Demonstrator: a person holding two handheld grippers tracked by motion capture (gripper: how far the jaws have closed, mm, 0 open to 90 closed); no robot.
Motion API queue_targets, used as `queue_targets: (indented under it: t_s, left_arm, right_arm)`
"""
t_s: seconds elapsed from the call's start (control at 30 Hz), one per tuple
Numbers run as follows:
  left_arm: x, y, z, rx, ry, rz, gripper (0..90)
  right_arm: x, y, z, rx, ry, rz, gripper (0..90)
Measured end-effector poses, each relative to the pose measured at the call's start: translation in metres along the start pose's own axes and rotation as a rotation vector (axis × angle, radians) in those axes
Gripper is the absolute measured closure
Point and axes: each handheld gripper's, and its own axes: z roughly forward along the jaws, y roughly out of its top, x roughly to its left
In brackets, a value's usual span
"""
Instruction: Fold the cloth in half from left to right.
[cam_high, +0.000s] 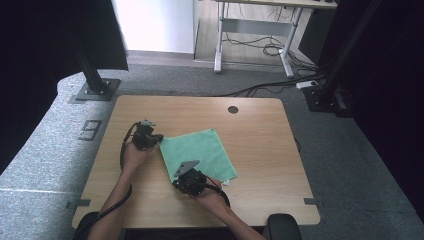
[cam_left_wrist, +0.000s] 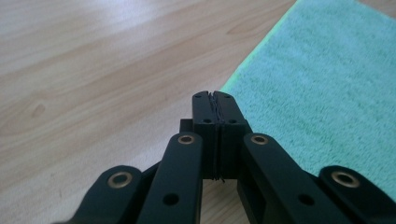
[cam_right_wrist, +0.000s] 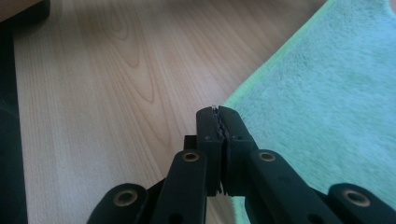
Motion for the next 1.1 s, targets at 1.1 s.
queue_targets:
  t_s: [1.1]
  left_arm:
    - [-0.066,0.078,0.052,-0.055,-0.027,0.143,88.4]
  right_arm:
    - [-0.063,-0.056,-0.076,-0.047,-0.208,0.142,87.2]
